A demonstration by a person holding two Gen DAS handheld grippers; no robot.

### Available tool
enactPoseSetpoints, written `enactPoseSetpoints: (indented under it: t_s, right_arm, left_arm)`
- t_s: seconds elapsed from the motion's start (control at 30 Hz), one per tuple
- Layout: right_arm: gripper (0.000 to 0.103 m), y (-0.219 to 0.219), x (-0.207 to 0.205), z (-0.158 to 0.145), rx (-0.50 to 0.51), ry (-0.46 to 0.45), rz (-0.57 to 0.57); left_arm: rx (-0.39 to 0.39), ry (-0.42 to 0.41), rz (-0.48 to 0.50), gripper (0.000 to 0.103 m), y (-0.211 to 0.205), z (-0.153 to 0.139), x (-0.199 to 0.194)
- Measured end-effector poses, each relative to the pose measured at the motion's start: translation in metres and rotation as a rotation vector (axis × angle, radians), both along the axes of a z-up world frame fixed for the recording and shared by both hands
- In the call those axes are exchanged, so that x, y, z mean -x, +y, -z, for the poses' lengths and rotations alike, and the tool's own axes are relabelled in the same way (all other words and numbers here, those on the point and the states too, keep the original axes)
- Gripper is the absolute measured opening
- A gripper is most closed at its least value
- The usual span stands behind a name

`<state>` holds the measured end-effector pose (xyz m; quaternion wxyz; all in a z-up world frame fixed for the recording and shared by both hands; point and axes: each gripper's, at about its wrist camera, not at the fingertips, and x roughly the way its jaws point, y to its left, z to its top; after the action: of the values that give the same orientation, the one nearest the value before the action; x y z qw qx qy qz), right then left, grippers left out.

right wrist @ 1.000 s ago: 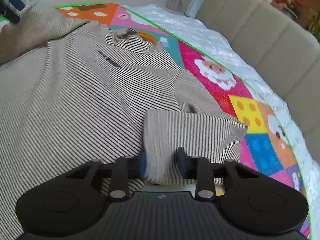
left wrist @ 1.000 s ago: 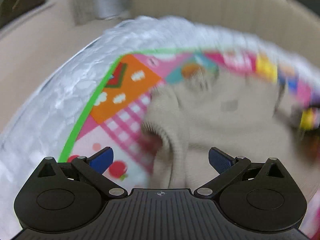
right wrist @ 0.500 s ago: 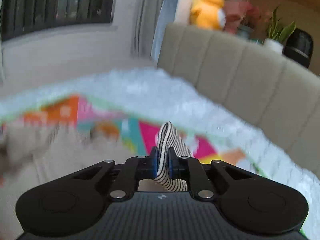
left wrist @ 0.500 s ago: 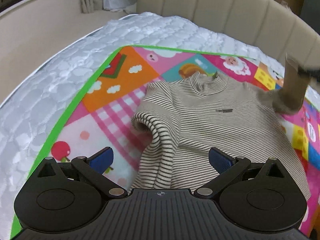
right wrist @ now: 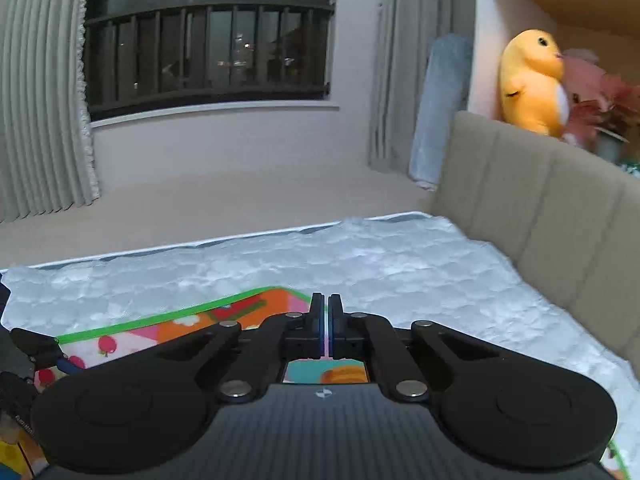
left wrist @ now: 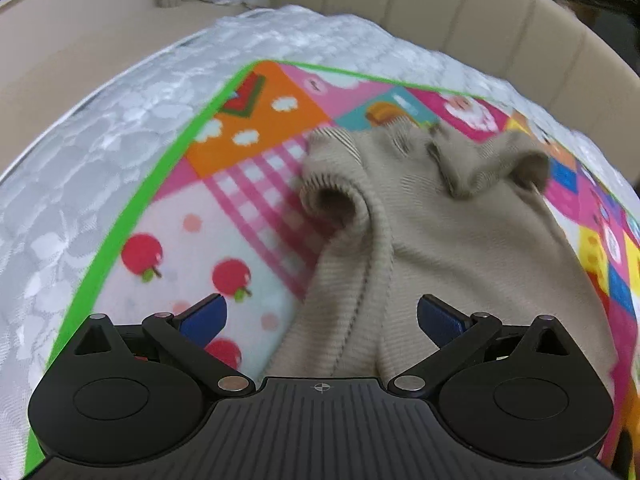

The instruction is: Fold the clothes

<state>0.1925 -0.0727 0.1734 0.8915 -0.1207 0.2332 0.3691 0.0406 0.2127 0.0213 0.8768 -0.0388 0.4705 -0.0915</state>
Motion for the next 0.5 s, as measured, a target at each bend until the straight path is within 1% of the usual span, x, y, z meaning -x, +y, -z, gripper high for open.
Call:
enactPoseSetpoints:
  t_s: [0.1, 0.17, 0.23, 0.3, 0.37, 0.4, 0.43, 0.47, 0.5]
  right_arm:
    - [0.002, 0.002, -0.003, 0.015, 0.042, 0.0, 0.002]
    - [0.01, -0.004, -0.006, 0.03, 0.095, -0.017, 0.019]
    - [0.029, -0.011, -0.007, 0.053, 0.187, -0.07, 0.043]
    - [0.041, -0.015, 0.002, 0.084, 0.326, -0.141, 0.001]
    - [0.041, -0.016, 0.013, 0.117, 0.456, -0.189, -0.055]
    - [0.042, -0.014, 0.019, 0.134, 0.501, -0.193, -0.085]
    - [0.043, -0.011, 0.025, 0.149, 0.544, -0.198, -0.111]
    - [0.043, -0.008, 0.029, 0.163, 0.585, -0.203, -0.133]
    - [0.044, -0.006, 0.033, 0.177, 0.627, -0.207, -0.155]
  left_arm:
    - [-0.023, 0.025, 0.036, 0.103, -0.005, 0.01, 0.006]
    - [-0.043, 0.046, 0.03, 0.103, -0.01, 0.019, 0.005]
    - [-0.047, 0.056, 0.03, 0.103, -0.015, 0.024, 0.005]
    - [-0.052, 0.062, 0.04, 0.103, -0.02, 0.029, 0.004]
    - [-0.056, 0.066, 0.053, 0.102, -0.025, 0.032, 0.004]
    - [-0.058, 0.068, 0.061, 0.101, -0.027, 0.033, 0.003]
    - [-0.059, 0.072, 0.067, 0.098, -0.03, 0.034, 0.003]
    - [-0.063, 0.072, 0.073, 0.093, -0.032, 0.035, 0.003]
    - [-0.068, 0.069, 0.079, 0.089, -0.034, 0.035, 0.004]
